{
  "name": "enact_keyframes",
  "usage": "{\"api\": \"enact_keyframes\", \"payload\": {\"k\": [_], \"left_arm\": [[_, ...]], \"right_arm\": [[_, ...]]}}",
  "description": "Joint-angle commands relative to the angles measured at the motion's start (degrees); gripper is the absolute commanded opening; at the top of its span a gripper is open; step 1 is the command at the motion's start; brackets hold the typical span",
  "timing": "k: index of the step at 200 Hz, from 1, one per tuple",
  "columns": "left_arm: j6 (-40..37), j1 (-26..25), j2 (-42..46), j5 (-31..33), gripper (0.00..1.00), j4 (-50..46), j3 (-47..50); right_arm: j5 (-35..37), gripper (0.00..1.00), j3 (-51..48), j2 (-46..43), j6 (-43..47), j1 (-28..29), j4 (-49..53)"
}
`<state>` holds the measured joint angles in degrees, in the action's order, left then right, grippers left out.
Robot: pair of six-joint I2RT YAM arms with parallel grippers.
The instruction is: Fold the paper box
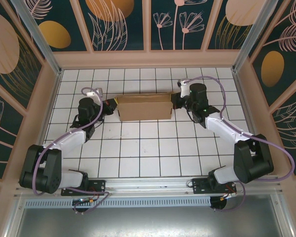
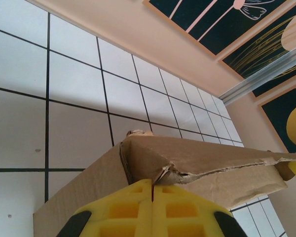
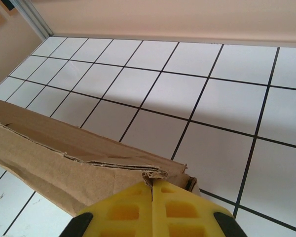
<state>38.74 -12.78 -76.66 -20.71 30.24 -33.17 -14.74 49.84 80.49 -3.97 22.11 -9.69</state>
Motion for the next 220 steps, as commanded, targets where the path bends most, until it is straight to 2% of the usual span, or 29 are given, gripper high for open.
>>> {"api": "enact_keyframes", "payload": {"k": [1, 37, 114, 220], "left_arm": [[1.5, 0.1, -2.8, 1.9, 0.0, -9.3, 3.9], [1.3, 0.0, -2.9, 2.2, 0.0, -9.8, 3.6], [0.1, 0.0, -1.2, 3.7, 0.0, -12.7, 0.3], [-1.9, 0.1, -0.7, 5.3, 0.0, -14.5, -0.2]], "right_arm": [[0.4, 0.0, -4.0, 0.4, -1.7, 1.2, 2.7], [2.3, 0.0, -5.5, 1.2, -2.1, 2.8, 1.8], [0.2, 0.0, 0.1, -1.3, -11.3, 2.9, 2.4], [-1.2, 0.0, 1.1, -1.5, -18.9, 1.5, 2.2]]}}
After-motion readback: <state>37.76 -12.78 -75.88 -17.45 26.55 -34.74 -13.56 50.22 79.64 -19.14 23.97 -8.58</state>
